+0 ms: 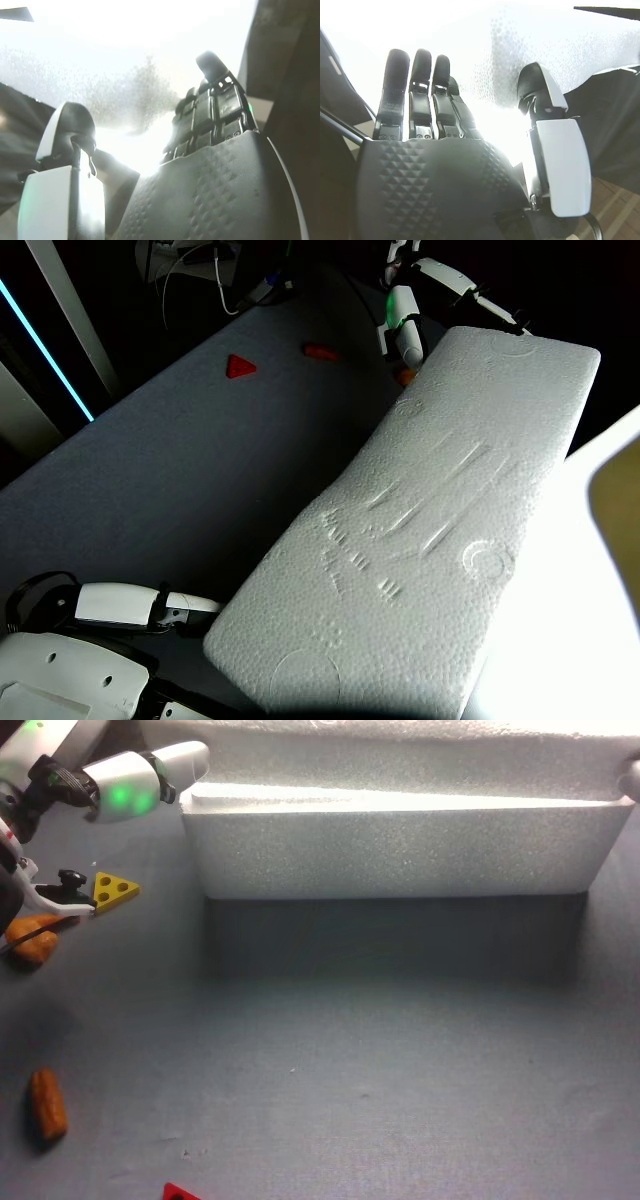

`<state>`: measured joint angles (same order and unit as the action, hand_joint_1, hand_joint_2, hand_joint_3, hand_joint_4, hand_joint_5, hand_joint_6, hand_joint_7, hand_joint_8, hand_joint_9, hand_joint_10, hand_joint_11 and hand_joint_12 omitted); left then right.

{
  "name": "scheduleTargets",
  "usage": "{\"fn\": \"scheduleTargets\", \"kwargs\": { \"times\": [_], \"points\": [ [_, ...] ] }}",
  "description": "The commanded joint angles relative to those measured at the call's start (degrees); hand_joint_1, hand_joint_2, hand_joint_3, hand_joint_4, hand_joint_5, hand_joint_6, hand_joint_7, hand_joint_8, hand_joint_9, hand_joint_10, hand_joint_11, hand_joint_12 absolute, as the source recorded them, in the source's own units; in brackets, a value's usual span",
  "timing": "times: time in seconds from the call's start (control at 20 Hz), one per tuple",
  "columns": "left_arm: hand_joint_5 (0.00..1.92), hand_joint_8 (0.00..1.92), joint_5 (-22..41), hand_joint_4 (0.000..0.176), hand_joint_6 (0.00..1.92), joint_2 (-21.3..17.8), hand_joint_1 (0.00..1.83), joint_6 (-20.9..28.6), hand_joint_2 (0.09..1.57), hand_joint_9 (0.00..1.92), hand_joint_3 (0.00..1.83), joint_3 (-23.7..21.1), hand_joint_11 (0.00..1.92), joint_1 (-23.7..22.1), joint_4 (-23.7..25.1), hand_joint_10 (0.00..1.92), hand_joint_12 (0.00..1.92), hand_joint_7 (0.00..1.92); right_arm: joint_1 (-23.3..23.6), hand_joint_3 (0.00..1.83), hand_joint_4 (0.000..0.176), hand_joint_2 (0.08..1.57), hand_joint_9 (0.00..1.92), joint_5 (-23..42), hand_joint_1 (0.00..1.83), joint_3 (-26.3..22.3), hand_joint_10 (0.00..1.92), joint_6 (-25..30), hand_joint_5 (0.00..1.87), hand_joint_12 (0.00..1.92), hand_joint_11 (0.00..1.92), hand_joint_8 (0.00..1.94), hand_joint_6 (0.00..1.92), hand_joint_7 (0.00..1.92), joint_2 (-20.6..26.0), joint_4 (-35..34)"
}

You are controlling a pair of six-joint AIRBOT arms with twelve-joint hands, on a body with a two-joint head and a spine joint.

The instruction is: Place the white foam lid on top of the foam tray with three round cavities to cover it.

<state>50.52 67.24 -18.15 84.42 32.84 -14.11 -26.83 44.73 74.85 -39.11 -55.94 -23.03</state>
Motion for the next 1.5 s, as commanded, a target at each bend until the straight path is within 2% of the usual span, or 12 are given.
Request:
{"fn": "scheduleTargets", "kwargs": {
  "times": [0.0, 0.05, 0.1, 0.15, 0.2, 0.3, 0.4, 0.65, 1.0, 1.15, 1.35, 1.45],
  "points": [
    [0.12, 0.0, 4.85, 0.0, 0.0, 1.04, 0.64, 0.55, 1.21, 0.0, 0.0, -0.17, 0.0, -0.91, 5.79, 0.0, 1.29, 0.0, 1.06, 0.0, 0.0, 1.29, 0.0, 6.2, 0.54, 0.01, 1.04, 0.09, 0.0, 1.91, 0.0, 0.74, 0.61, 0.0, -0.42, 4.78],
    [0.12, 0.0, 4.21, 0.0, 0.0, 1.17, 0.62, 0.57, 1.2, 0.0, 0.0, 0.17, 0.0, -0.93, 5.78, 0.0, 1.24, 0.0, 1.06, 0.0, 0.0, 1.28, 0.0, 5.74, 0.56, 0.31, 0.91, -0.01, 0.0, 1.88, 0.0, 0.65, 0.55, 0.0, -0.54, 4.43],
    [0.1, 0.0, 3.62, 0.0, 0.0, 1.2, 0.56, 0.44, 1.2, 0.0, 0.0, 0.36, 0.0, -0.94, 5.78, 0.0, 0.96, 0.0, 1.06, 0.0, 0.0, 1.25, 0.0, 5.36, 0.63, 0.56, 1.25, -0.04, 0.0, 1.91, 0.0, 0.8, 0.48, 0.05, -0.64, 4.24],
    [0.09, 0.0, 3.23, 0.0, 0.0, 1.19, 0.53, 0.41, 1.2, 0.0, 0.0, 0.5, 0.0, -0.82, 5.78, 0.0, 0.77, 0.0, 1.06, 0.0, 0.0, 1.26, 0.0, 5.03, 0.6, 0.77, 1.2, -0.11, 0.0, 1.92, 0.0, 0.81, 0.42, 0.01, -0.72, 4.01],
    [0.07, 0.0, 2.83, 0.0, 0.0, 1.1, 0.51, 0.41, 1.19, 0.0, 0.0, 0.54, 0.0, -0.77, 5.79, 0.0, 0.65, 0.0, 1.06, 0.0, 0.0, 1.27, 0.0, 4.78, 0.62, 0.88, 1.18, -0.19, 0.0, 1.92, 0.0, 0.82, 0.68, 0.0, -0.73, 3.84],
    [0.05, 0.0, 2.22, 0.0, 0.0, 1.14, 0.49, 0.37, 1.18, 0.0, 0.0, 0.72, 0.0, -0.82, 5.79, 0.0, 0.72, 0.0, 1.06, 0.0, 0.0, 1.27, 0.0, 4.29, 0.65, 1.0, 1.44, -0.39, 0.0, 1.92, 0.0, 1.02, 0.61, 0.0, -0.73, 3.53],
    [0.05, 0.0, 1.51, 0.0, 0.0, 1.17, 0.48, 0.48, 1.17, 0.0, 0.0, 1.01, 0.0, -0.56, 5.83, 0.0, 0.77, 0.0, 1.06, 0.0, 0.0, 1.26, 0.0, 4.06, 0.66, 0.99, 1.06, -0.56, 0.0, 1.92, 0.0, 0.77, 0.52, 0.0, -0.72, 3.24],
    [0.05, 0.0, 0.73, 0.0, 0.0, 0.96, 0.48, 0.94, 1.14, 0.0, 0.0, 0.95, 0.0, 0.19, 5.96, 0.0, 0.55, 0.0, 1.06, 0.0, 0.0, 1.3, 0.01, 4.15, 0.63, 0.13, 1.36, -0.63, 0.0, 1.92, 0.0, 0.87, 0.94, 0.17, -0.5, 2.93],
    [0.04, 0.0, -0.73, 0.007, 0.0, 1.29, 0.46, 1.63, 1.12, 0.0, 0.0, 1.42, 0.0, 0.32, 6.86, 0.0, 0.58, 0.0, 1.05, 0.0, 0.0, 1.29, 0.04, 3.56, 0.61, 0.21, 1.39, -1.52, 0.0, 1.92, 0.01, 0.97, 0.89, 0.11, 0.11, 1.87],
    [0.02, 0.0, 0.83, 0.007, 0.0, 1.01, 0.42, 2.25, 1.1, 0.0, 0.0, 0.71, 0.0, 0.52, 7.33, 0.0, 0.53, 0.0, 1.05, 0.0, 0.0, 1.29, 0.06, 4.06, 0.63, -0.06, 1.39, -1.69, 0.09, 1.92, 0.0, 0.93, 1.25, 0.16, 0.49, 1.84],
    [0.01, 0.0, 1.22, 0.006, 0.0, 0.89, 0.42, 2.3, 1.12, 0.0, 0.0, 0.36, 0.0, 0.5, 7.75, 0.0, 0.26, 0.0, 1.06, 0.0, 0.0, 1.31, 0.0, 4.59, 0.59, -0.48, 1.36, -2.01, 0.0, 1.92, 0.0, 1.04, 1.02, 0.02, 0.91, 1.75],
    [0.01, 0.0, 1.54, 0.007, 0.0, 0.82, 0.42, 2.37, 1.12, 0.0, 0.0, 0.09, 0.0, 0.85, 7.74, 0.0, 0.23, 0.0, 1.06, 0.0, 0.0, 1.31, 0.0, 4.76, 0.56, -0.69, 1.23, -2.19, 0.0, 1.92, 0.0, 0.87, 0.38, 0.0, 1.12, 1.74]
  ]
}}
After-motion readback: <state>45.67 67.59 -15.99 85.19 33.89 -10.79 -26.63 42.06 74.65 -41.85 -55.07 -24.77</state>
